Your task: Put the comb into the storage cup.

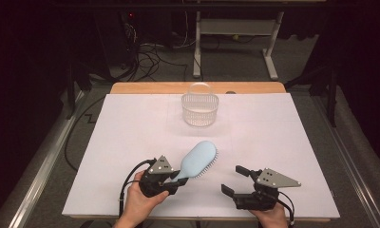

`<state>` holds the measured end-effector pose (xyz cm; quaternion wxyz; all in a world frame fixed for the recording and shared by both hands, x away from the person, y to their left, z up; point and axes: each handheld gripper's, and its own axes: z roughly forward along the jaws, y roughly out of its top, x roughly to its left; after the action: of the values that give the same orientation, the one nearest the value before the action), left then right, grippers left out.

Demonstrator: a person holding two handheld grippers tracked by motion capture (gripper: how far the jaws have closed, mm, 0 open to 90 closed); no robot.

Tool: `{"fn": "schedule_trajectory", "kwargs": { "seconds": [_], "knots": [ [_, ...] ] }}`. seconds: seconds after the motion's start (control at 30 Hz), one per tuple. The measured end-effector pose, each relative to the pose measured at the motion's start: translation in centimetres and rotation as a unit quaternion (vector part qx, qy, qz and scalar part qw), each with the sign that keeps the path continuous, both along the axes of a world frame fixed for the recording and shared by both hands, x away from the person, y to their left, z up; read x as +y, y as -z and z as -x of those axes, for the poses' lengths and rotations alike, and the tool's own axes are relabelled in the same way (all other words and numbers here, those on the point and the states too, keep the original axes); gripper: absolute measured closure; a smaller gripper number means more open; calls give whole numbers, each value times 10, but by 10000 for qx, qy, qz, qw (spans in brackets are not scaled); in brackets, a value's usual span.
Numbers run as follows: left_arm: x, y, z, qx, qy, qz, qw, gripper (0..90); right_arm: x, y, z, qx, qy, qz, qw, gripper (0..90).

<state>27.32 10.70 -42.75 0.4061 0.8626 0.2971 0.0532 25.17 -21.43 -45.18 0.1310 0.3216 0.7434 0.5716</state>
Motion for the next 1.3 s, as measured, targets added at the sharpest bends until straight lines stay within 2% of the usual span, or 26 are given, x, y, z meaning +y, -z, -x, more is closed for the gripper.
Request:
{"fn": "schedule_trajectory", "kwargs": {
  "seconds": [0.6, 0.77, 1.3],
  "knots": [
    [-18, 1, 9, -136, 216, -78, 9996, 693, 26, 3, -9, 286, -216, -59, 9993, 162],
    [-25, 3, 11, -149, 290, -116, 9994, 693, 32, 1, -12, 356, -285, -191, 9988, 162],
    [-38, 4, 11, -142, 385, -124, 9991, 692, 45, 1, -22, 692, -250, -376, 9966, 157]
  ]
}}
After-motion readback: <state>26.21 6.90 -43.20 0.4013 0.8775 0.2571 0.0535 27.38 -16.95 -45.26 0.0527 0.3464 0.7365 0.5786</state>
